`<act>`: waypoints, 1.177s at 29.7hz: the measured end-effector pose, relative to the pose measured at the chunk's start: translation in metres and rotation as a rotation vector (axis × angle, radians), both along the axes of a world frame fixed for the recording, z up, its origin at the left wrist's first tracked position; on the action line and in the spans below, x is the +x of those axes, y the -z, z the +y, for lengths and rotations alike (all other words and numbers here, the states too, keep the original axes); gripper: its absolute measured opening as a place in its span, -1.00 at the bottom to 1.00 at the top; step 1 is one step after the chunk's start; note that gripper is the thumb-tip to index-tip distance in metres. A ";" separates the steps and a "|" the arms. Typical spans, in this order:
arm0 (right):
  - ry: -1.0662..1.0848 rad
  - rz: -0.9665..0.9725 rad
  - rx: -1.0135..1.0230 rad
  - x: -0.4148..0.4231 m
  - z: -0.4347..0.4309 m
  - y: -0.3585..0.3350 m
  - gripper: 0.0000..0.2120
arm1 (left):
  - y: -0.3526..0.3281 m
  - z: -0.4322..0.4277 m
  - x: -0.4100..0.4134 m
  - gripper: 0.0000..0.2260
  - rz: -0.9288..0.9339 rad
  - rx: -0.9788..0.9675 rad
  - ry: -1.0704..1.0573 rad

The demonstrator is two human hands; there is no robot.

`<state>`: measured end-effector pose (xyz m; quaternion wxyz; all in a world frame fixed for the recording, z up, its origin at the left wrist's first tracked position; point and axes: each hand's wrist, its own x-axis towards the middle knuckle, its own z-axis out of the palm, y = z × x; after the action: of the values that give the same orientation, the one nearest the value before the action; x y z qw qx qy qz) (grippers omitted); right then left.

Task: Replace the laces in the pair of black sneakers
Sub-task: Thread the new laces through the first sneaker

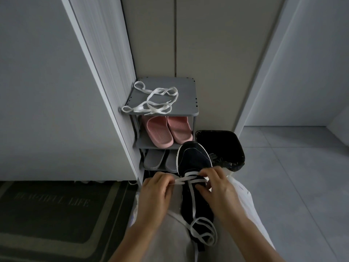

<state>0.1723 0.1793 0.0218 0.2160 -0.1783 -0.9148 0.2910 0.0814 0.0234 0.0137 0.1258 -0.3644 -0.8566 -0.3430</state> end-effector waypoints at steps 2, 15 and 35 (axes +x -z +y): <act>0.007 0.018 0.037 -0.002 -0.004 0.001 -0.86 | -0.001 0.002 -0.001 -0.94 0.143 0.022 0.001; 0.194 -0.117 0.038 0.036 0.047 0.009 -0.84 | 0.011 -0.009 -0.006 -0.75 -0.101 0.074 -0.053; -0.066 -0.125 0.162 0.027 0.012 -0.010 -0.94 | -0.018 -0.009 -0.038 -0.93 -1.363 0.547 0.034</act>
<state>0.1990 0.1910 0.0315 0.1626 -0.1478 -0.9524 0.2113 0.0431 0.0145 0.0315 -0.3539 -0.0390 -0.6228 -0.6967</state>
